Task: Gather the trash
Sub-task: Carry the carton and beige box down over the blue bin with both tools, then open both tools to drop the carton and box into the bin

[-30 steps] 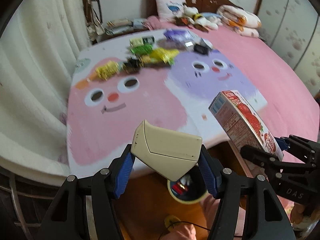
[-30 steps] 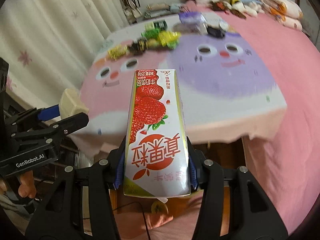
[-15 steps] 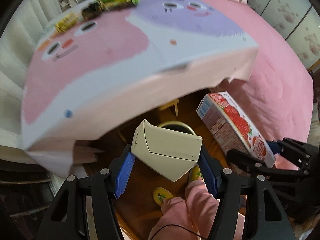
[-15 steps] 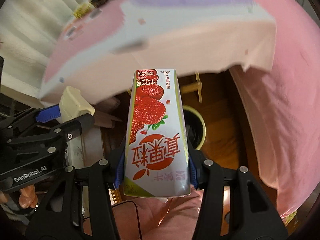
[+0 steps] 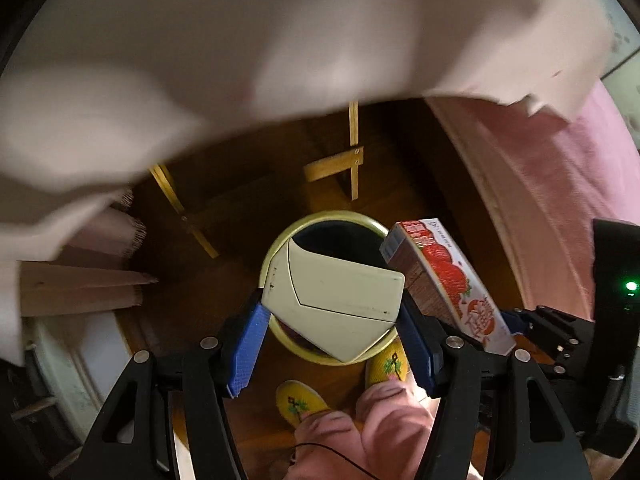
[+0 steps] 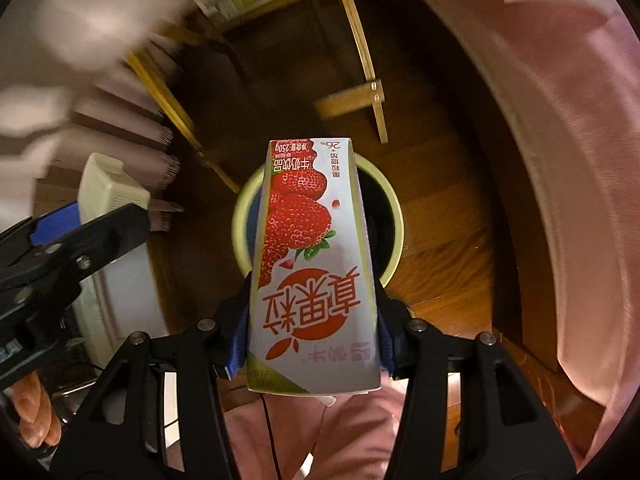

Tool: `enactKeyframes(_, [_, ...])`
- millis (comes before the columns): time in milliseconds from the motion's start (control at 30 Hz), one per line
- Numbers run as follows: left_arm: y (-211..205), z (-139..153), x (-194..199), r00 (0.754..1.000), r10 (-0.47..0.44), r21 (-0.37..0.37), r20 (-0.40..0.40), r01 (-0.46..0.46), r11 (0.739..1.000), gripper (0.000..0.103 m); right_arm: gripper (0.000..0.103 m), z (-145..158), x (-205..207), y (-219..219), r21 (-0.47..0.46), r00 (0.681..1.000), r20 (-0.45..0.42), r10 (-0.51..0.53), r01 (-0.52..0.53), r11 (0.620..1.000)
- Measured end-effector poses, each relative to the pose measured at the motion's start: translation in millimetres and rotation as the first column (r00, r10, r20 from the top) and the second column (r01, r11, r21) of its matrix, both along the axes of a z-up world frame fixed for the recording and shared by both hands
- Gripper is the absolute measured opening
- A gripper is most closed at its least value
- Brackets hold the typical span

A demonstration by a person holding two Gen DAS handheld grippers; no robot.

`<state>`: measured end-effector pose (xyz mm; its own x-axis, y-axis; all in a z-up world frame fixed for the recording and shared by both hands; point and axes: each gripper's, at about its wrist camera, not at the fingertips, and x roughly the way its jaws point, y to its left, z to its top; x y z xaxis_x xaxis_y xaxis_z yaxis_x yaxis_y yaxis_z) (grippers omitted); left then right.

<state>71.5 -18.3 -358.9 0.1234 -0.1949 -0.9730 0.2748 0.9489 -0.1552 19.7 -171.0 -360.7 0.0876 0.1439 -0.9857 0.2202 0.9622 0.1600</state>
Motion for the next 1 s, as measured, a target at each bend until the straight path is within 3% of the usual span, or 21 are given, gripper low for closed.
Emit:
enactKeyframes(200, [-12.5,-65.7,8.8,0.998,0.006,0.008,-0.055,-0.006,1.000,0.065,0.048,-61.7,8.6,-12.5,-0.005,0.999,-0.043,0.021,-0.022,1.000])
enactKeyframes(267, [-20.5,-77.8,11.0,0.998,0.009,0.014,-0.057,-0.008,1.000,0.084,0.049,-72.5,12.4,-13.9,-0.014,0.999,-0.035,0.034,-0.034,0.999])
enactKeyframes(300, [-23.3,-81.7,11.7,0.998,0.010,0.018,-0.054,-0.009,1.000,0.087,0.051,-77.5,16.0,-15.6,-0.017,0.999,-0.034,0.040,-0.041,0.999])
enactKeyframes(433, [-23.1,-85.3,12.5,0.999,0.022,0.030,-0.028,-0.021,0.999,0.087,0.061,-81.1,15.5,-18.2,-0.023,0.998,-0.025,0.055,-0.056,0.998])
enactKeyframes(700, [-1.4,-48.3,9.6,0.996,0.083,0.038,0.014,-0.084,0.996,0.087,0.061,-41.3,14.2,-15.8,-0.021,0.999,0.004,0.053,-0.053,0.998])
enactKeyframes(1000, [13.9,40.3,-2.0,0.992,0.105,0.044,0.073,-0.108,0.993,0.087,0.061,44.5,13.0,-5.5,-0.003,0.997,0.053,0.061,-0.061,0.998])
